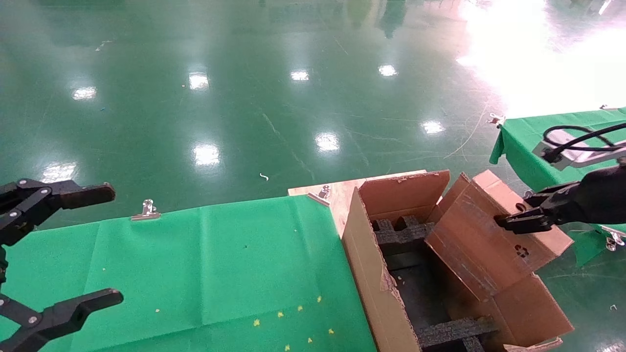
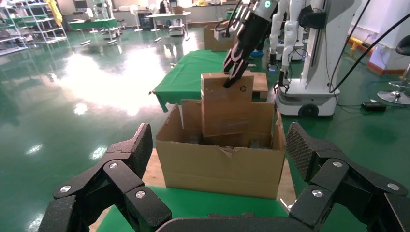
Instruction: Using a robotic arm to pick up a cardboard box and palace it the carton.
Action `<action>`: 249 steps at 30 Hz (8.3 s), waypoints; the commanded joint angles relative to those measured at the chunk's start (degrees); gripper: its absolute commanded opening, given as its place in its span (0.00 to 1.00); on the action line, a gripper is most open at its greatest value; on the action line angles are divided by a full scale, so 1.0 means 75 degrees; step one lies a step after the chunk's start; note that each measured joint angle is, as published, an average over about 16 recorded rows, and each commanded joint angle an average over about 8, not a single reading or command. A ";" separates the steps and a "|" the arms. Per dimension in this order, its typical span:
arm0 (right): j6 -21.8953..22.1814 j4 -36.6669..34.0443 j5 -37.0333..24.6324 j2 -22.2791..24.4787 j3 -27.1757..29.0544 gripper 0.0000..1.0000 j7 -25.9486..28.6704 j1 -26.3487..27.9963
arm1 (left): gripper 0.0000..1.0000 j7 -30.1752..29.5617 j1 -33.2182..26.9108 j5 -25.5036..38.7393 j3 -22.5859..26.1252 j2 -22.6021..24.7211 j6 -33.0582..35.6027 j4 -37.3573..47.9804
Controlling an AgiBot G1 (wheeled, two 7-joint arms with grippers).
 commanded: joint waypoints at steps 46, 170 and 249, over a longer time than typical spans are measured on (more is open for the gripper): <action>0.2499 0.2470 -0.2991 -0.0238 -0.1023 0.00 0.6244 -0.1178 | 1.00 0.0001 -0.0001 -0.0002 0.0002 -0.0001 -0.0001 0.0000; 0.5367 0.0395 -0.3543 -0.2384 -0.1884 0.31 0.6992 -0.4734 | 1.00 0.0004 -0.0001 -0.0006 0.0008 -0.0003 -0.0004 0.0001; 0.5011 0.2784 -0.0576 -0.1022 0.0263 1.00 0.4919 -0.2114 | 1.00 0.0007 0.0000 -0.0011 0.0010 -0.0006 -0.0007 0.0005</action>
